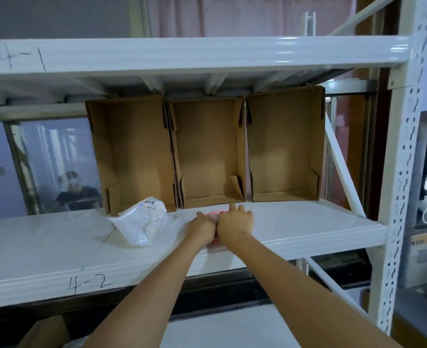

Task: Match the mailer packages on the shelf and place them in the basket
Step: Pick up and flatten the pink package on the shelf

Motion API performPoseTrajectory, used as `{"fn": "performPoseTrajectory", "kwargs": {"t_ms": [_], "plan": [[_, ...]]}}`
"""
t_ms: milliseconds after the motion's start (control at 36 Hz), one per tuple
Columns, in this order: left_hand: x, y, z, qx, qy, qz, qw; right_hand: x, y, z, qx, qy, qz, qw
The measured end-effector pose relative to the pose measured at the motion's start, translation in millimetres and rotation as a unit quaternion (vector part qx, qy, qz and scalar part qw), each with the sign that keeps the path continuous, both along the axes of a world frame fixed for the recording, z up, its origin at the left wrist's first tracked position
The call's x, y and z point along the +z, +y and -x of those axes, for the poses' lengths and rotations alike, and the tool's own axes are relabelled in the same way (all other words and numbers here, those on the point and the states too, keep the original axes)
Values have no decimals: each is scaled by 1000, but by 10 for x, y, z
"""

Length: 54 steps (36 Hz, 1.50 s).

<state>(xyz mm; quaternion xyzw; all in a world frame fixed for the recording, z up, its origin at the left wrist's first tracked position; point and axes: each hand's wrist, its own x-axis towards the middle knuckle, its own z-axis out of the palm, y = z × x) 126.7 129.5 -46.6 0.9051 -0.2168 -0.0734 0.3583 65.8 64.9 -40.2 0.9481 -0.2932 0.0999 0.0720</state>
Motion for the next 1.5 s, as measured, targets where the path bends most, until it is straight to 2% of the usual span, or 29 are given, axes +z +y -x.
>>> {"fn": "performPoseTrajectory", "kwargs": {"t_ms": [56,83,111,167,194,222,250,278,306,333,361,389,444,472,500,528,639,750,861,944,1028,1222,1500], "plan": [[43,-71,-72,16,129,153,980,38,26,42,-10,-48,-89,995],[50,-73,-76,26,189,218,957,35,58,82,-12,-67,-125,990],[104,-56,-30,35,257,294,920,43,80,105,-12,-86,-156,984],[221,52,168,62,309,390,865,89,117,155,-13,-125,-248,960],[251,70,214,60,309,433,845,129,132,158,-12,-156,-303,940],[313,129,346,47,317,473,821,180,153,167,-10,-192,-365,911],[313,146,387,26,313,471,824,229,169,163,1,-234,-440,867],[278,115,333,-2,295,456,840,271,163,148,11,-282,-537,795],[289,117,341,-12,273,437,857,295,133,121,18,-322,-635,702],[285,98,276,-31,239,422,874,286,111,109,20,-341,-697,630],[217,26,131,-43,187,379,905,253,83,115,9,-345,-702,623],[170,20,56,-66,129,310,940,205,52,142,-10,-342,-669,660],[58,45,3,-119,79,179,973,114,-46,273,-57,-270,-438,855],[56,112,107,-155,60,127,978,78,-94,350,-70,-231,-324,915],[18,154,142,-182,29,90,979,60,-126,417,-74,-197,-249,945],[-6,169,153,-194,-11,59,979,51,-161,458,-73,-174,-208,960],[16,199,113,-186,-72,49,979,102,-284,399,-40,-174,-92,980],[66,163,31,-118,-161,58,978,116,-328,268,50,-232,-42,971],[-25,64,-174,-120,-217,-25,968,61,-298,72,149,-147,-23,978],[-176,-42,-362,-184,-227,-118,949,-21,-336,5,183,-89,-44,978],[-205,-10,-283,-202,-236,-182,933,-150,-365,12,204,-49,-64,976],[-232,-51,-291,-220,-205,-201,932,-254,-424,-58,193,-22,-135,972],[-202,-80,-315,-209,-178,-199,941,-241,-435,-90,192,25,-105,975]]}}
